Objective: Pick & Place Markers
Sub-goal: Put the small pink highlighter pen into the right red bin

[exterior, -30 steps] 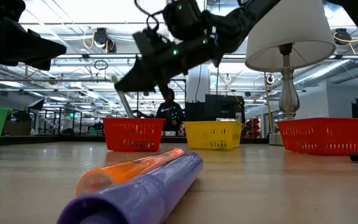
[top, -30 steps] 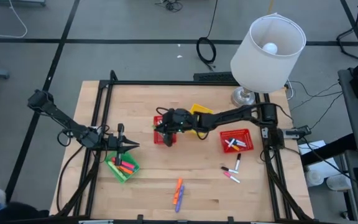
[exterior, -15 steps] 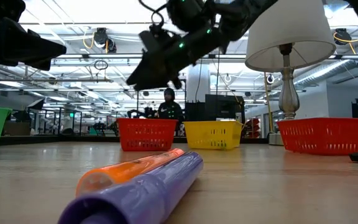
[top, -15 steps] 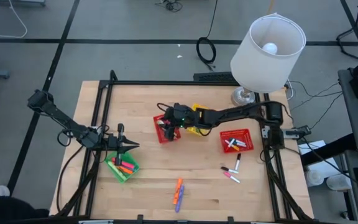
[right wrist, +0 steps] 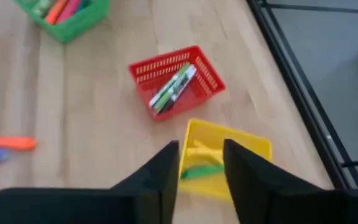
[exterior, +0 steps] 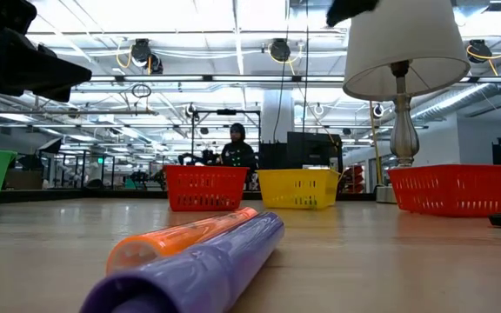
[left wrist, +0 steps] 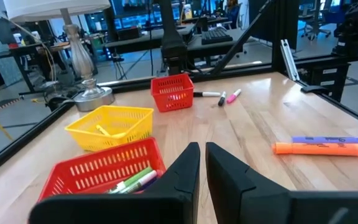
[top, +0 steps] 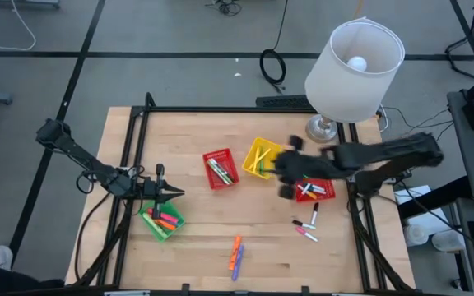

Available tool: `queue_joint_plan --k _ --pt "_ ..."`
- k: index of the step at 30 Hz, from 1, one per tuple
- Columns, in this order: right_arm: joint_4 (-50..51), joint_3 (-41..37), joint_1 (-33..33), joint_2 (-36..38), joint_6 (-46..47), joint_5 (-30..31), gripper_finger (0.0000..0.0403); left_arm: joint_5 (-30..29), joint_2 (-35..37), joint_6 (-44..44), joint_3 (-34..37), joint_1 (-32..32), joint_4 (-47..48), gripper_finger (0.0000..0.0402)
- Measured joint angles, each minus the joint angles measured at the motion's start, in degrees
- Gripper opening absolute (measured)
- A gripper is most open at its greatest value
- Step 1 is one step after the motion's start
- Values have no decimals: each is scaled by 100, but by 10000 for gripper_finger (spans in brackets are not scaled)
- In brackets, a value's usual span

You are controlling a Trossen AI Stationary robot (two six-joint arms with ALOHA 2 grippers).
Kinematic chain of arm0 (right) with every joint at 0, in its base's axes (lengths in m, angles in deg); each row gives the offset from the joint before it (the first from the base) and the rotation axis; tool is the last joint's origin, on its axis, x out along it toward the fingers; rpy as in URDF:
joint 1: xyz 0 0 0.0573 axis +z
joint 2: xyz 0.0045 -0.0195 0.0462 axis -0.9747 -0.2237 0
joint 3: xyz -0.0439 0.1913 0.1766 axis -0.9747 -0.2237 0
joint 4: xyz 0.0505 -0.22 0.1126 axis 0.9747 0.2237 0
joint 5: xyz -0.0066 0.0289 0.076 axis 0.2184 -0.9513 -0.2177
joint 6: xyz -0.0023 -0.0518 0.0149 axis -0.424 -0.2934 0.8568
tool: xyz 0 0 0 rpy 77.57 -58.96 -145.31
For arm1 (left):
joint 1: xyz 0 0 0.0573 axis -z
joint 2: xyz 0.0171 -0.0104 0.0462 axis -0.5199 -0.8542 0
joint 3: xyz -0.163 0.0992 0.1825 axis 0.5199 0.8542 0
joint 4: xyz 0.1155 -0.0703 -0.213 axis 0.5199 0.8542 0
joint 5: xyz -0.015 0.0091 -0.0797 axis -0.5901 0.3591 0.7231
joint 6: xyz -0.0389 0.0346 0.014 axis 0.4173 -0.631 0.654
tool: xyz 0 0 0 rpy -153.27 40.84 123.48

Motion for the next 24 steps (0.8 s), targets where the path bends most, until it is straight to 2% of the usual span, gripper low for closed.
queue_joint_plan --k 3,6,8,11,15,19,24 --pt "283 -288 794 482 728 356 72 -2 2 0 0 1 -13 31" --pt "-219 -1042 1552 751 1184 757 24 -2 1 -17 0 0 -17 31" --pt "-850 -1768 1989 882 1303 1059 7 -2 2 -21 0 0 -48 31" --pt "-2448 -2958 2496 909 1324 1190 12 -2 2 -25 0 0 -93 31" --pt "-4181 -4037 2755 744 1811 1213 5 9 0 120 0 1 -101 31" --pt "-3694 -4095 2791 470 2608 1082 2 9 0 116 0 0 -98 31" --pt "-2372 -3172 2873 -12 2718 712 1 9 2 109 0 0 -96 31"
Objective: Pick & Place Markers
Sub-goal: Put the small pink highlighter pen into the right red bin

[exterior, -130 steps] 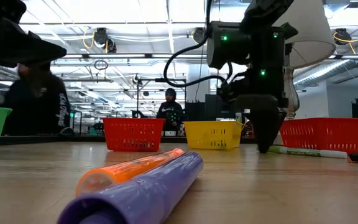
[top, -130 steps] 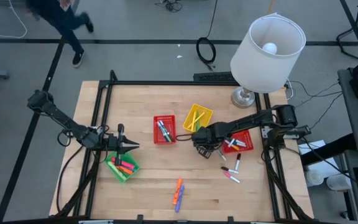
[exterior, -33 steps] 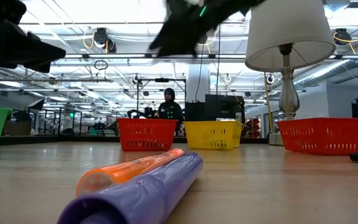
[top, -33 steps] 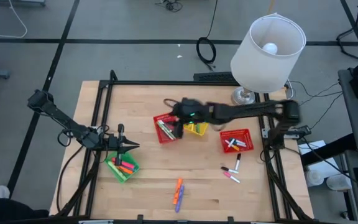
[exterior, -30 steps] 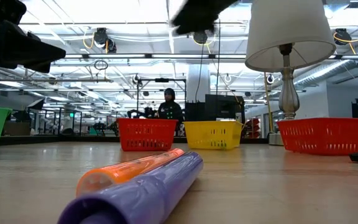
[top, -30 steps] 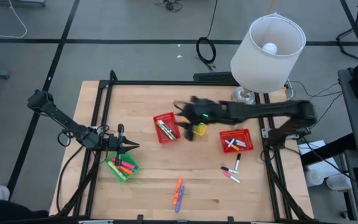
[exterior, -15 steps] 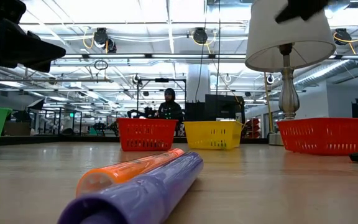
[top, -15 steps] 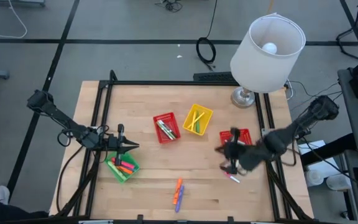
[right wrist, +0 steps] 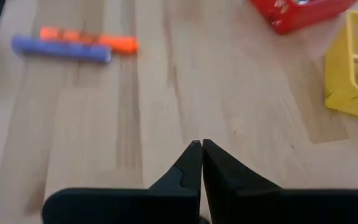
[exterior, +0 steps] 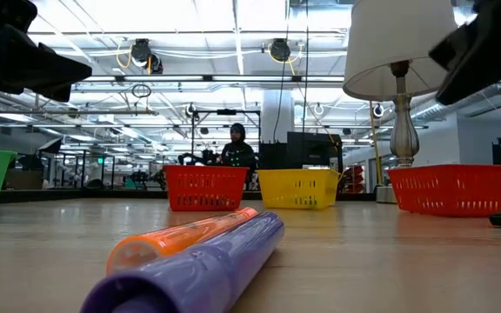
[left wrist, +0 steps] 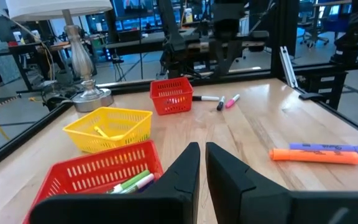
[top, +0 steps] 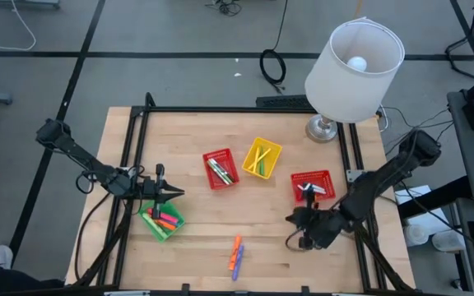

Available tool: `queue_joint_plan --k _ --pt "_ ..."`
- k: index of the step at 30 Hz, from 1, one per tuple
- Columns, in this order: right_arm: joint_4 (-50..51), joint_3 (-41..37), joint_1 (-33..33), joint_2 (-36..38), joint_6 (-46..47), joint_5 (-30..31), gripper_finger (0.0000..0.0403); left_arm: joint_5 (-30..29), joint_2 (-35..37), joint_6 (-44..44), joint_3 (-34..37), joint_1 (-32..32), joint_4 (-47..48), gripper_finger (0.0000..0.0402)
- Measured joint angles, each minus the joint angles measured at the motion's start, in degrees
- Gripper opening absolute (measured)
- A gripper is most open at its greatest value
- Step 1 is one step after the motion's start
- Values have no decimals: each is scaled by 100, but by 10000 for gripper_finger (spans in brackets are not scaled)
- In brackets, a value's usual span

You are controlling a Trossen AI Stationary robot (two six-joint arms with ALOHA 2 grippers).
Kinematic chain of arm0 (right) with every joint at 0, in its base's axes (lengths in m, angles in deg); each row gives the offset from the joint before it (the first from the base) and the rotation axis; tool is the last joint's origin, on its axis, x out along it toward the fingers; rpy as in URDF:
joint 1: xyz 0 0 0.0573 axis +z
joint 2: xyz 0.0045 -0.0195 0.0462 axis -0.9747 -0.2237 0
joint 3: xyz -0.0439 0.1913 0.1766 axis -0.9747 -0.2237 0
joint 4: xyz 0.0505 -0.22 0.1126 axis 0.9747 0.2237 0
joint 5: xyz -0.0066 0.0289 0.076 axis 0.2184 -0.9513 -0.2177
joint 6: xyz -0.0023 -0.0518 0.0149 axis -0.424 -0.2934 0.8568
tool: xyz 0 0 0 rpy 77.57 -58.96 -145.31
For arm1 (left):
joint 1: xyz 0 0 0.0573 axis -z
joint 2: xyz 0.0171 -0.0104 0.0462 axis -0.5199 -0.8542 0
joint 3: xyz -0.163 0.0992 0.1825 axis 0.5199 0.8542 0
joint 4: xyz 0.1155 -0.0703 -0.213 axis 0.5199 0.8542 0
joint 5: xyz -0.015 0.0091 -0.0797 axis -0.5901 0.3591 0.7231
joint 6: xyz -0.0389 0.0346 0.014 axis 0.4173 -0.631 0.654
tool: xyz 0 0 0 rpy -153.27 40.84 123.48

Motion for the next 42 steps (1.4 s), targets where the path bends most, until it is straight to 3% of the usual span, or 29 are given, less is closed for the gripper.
queue_joint_plan --k 4,9,12,15,18,26,30,42 --pt "1391 1271 216 -690 -26 -541 0 0 -2 0 0 0 0 31" --pt "3777 2736 435 -1858 1284 -1877 0 0 -1 7 0 1 14 31" --pt "4448 2981 552 -2334 1988 -2568 0 0 -1 -15 0 1 13 31" --pt "4418 2903 663 -2562 2404 -2828 3 0 0 -44 0 1 6 31" --pt "4371 2852 700 -2603 2706 -2717 21 0 0 -55 0 0 -2 31" --pt "4407 2842 698 -2533 3417 -2204 127 0 0 -53 -2 0 -593 31" --pt "4224 2704 696 -2533 3717 -2230 160 0 0 -52 -2 0 -599 31" --pt "3442 1597 684 -2531 3968 -2654 136 0 0 -37 -2 1 -599 31"
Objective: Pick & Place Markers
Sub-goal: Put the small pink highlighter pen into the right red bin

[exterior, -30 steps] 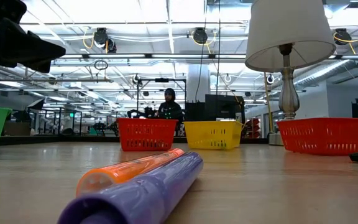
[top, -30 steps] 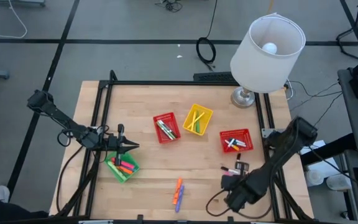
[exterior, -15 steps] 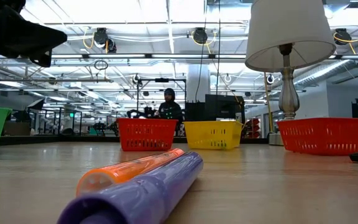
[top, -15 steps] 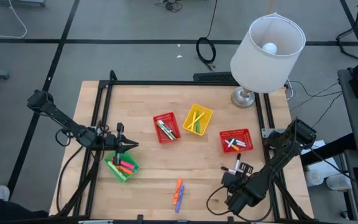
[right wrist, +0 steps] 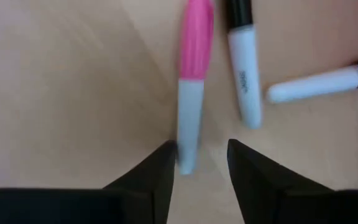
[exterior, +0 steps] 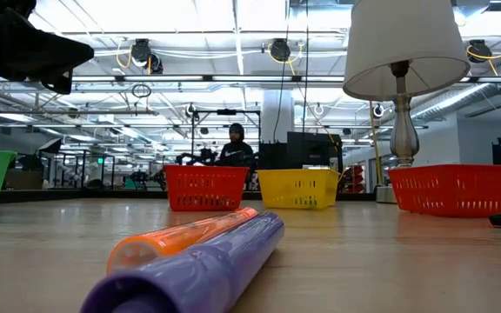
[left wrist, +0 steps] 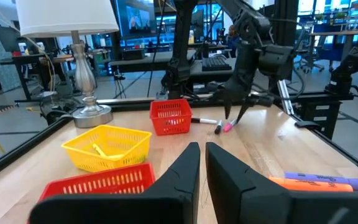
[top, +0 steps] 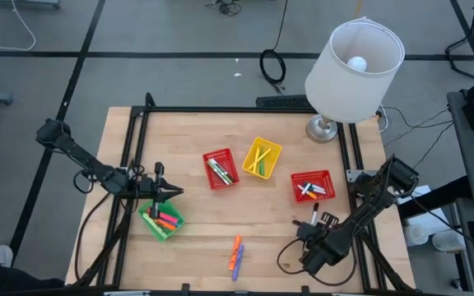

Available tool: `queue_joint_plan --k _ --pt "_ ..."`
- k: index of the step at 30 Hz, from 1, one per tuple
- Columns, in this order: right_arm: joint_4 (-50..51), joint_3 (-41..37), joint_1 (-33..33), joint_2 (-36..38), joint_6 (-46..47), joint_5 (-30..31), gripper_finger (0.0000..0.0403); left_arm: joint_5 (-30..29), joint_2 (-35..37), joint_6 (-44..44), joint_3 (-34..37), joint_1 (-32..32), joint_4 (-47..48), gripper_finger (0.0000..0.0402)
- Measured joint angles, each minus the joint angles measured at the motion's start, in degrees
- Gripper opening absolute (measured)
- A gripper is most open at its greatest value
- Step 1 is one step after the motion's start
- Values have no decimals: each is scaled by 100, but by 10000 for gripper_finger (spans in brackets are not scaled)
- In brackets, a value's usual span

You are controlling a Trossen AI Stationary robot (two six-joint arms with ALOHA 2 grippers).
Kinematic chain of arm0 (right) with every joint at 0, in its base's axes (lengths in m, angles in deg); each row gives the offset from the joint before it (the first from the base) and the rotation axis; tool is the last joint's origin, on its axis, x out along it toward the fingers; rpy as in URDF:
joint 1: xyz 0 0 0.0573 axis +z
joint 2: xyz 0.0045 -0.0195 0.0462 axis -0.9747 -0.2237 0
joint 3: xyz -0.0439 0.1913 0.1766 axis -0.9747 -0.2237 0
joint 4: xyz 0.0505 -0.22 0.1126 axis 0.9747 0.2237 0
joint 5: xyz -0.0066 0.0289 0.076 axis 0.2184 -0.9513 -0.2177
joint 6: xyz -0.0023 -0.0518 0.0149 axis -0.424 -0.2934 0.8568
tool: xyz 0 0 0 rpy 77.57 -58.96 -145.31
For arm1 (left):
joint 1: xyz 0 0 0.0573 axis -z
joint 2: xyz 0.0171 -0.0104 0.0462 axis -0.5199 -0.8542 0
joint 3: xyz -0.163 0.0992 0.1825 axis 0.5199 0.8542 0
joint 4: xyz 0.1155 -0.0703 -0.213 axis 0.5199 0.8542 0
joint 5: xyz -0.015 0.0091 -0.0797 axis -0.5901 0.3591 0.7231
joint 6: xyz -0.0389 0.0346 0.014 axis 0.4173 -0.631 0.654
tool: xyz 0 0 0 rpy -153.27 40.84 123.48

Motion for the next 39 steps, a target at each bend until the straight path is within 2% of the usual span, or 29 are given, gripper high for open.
queue_joint_plan --k 9,16,23,26,32,36,39 --pt "-1040 -486 -1 49 -352 -282 100 0 -2 33 0 0 -2 31" --pt "-1158 -492 -4 35 -544 -386 17 0 0 42 0 0 -2 31" --pt "-1214 -395 25 66 -635 -488 22 0 0 42 0 0 -4 31" --pt "-1472 -153 45 184 -1093 -230 12 1 0 51 0 -2 -2 31" --pt "-1678 217 41 784 -1988 755 12 1 0 68 0 0 -7 31" --pt "-1249 372 25 1286 -2608 1522 12 0 0 72 0 0 -8 31" --pt "-377 452 -103 1729 -2710 2042 11 2 0 66 0 1 -9 31"
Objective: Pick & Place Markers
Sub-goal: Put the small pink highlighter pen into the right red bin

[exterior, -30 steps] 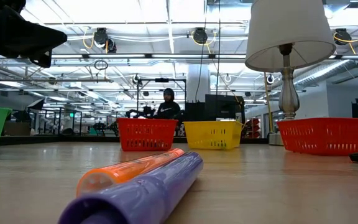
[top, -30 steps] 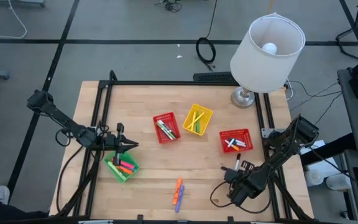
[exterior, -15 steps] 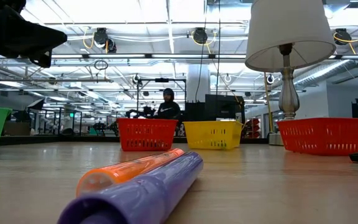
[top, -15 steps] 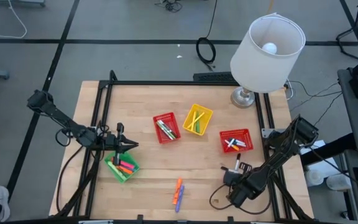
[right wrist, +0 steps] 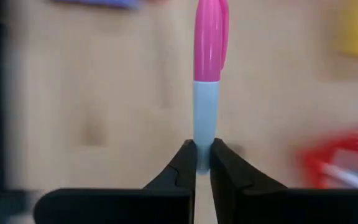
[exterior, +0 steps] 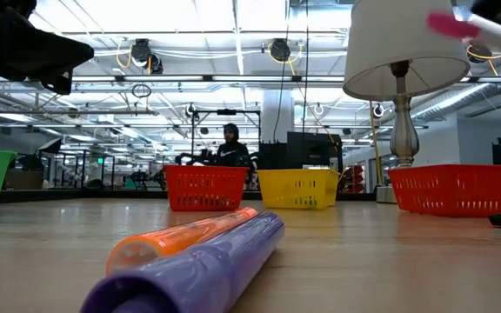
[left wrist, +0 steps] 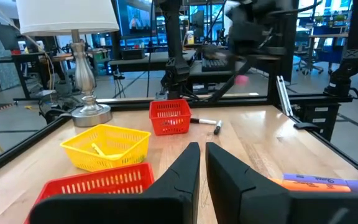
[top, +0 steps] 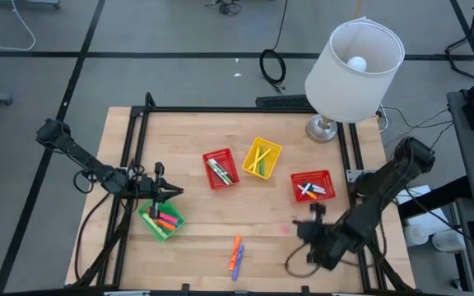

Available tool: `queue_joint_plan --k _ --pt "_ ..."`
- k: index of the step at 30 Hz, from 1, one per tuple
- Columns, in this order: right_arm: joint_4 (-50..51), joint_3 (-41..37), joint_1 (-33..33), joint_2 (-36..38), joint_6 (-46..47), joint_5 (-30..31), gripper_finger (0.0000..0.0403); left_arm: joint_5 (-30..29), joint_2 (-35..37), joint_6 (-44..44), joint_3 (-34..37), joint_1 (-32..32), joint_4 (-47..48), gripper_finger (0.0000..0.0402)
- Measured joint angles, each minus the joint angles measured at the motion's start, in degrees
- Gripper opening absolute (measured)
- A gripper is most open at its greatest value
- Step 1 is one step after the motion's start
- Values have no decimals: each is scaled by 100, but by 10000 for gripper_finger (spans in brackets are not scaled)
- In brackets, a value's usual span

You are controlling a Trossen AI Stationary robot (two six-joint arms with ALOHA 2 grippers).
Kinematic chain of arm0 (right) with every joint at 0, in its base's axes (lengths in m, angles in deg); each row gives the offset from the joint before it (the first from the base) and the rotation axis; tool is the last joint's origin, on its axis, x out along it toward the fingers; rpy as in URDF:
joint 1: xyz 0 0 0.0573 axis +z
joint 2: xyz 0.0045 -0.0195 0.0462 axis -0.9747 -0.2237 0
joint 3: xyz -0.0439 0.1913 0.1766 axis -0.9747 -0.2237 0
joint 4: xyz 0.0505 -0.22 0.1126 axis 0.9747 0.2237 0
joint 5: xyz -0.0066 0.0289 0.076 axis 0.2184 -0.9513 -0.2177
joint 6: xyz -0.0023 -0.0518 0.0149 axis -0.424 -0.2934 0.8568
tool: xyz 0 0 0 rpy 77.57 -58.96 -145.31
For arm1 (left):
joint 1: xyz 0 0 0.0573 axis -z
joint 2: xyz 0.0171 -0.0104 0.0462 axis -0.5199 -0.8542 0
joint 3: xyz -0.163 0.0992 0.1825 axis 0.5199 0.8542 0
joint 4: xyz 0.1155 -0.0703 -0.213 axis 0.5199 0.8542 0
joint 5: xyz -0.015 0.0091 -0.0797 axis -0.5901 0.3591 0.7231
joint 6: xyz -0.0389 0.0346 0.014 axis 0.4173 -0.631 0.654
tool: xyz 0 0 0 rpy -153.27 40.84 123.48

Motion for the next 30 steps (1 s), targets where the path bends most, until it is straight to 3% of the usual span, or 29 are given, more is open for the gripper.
queue_joint_plan --k 6,9,14,17,24,30 --pt "2167 17 -719 783 9 180 11 0 0 0 0 -2 2 31" --pt "2803 -108 -1194 914 -459 24 11 0 0 -2 0 -1 6 31" --pt "2571 -718 -1875 942 -1900 -725 11 -2 0 -2 0 0 201 31" --pt "2277 -1173 -2234 942 -2323 -882 11 -2 -2 -3 0 -1 391 31" --pt "1637 -1901 -2781 943 -2837 -1183 18 -5 0 -26 0 -1 471 31" --pt "1646 -2072 -2946 949 -2715 -901 71 -9 -2 -26 0 -1 474 31"
